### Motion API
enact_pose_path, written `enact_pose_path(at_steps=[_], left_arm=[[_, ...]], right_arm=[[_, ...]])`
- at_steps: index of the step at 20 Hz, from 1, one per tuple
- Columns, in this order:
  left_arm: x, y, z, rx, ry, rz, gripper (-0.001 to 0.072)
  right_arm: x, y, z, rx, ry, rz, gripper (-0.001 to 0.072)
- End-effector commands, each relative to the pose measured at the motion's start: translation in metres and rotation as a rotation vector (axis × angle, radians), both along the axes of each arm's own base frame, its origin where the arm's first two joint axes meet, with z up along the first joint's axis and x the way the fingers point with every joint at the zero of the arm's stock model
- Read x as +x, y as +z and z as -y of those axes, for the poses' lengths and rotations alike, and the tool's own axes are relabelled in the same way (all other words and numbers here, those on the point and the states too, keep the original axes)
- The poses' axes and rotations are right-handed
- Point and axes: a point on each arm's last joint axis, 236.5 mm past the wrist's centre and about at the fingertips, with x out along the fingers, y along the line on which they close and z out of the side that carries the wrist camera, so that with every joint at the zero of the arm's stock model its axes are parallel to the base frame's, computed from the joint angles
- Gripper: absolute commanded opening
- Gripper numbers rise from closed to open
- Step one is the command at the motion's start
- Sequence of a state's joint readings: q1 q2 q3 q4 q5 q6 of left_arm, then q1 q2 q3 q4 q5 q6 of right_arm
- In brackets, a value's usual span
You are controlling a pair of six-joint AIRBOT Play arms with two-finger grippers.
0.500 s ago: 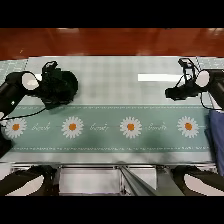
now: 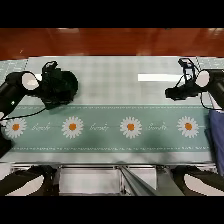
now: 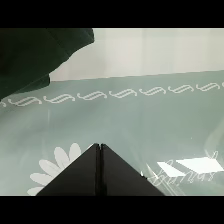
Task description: Fold the shirts.
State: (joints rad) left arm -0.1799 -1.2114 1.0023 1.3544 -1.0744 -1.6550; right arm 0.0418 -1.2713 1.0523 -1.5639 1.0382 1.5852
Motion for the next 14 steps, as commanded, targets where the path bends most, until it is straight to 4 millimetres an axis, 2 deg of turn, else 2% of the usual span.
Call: enact_pose_path(at_steps=[1, 6, 9, 10, 12, 13, 14], left_arm=[[0.000, 0.000, 0.000, 0.000, 0.000, 0.000, 0.0021], [0.000, 0.000, 0.000, 0.000, 0.000, 0.000, 0.0021], [0.000, 0.000, 0.000, 0.000, 0.001, 0.001, 0.0020], [0.001, 0.000, 0.000, 0.000, 0.001, 0.004, 0.0020], [0.013, 0.014, -0.003, 0.015, -0.038, 0.056, 0.0021], [0.022, 0.033, -0.007, 0.013, -0.031, 0.084, 0.0022], [0.032, 0.059, -0.011, 0.008, -0.020, 0.124, 0.0054]], right_arm=[[0.000, 0.000, 0.000, 0.000, 0.001, -0.001, 0.0021], [0.003, 0.001, -0.003, 0.012, -0.003, 0.014, 0.0021], [0.014, 0.005, -0.006, 0.030, -0.014, 0.064, 0.0021], [0.019, 0.007, -0.012, 0.063, -0.024, 0.083, 0.0022], [0.028, 0.019, -0.014, 0.063, 0.002, 0.122, 0.0027], [0.033, 0.034, -0.013, 0.052, 0.017, 0.144, 0.0152], [0.037, 0.053, -0.011, 0.036, 0.038, 0.181, 0.0356]])
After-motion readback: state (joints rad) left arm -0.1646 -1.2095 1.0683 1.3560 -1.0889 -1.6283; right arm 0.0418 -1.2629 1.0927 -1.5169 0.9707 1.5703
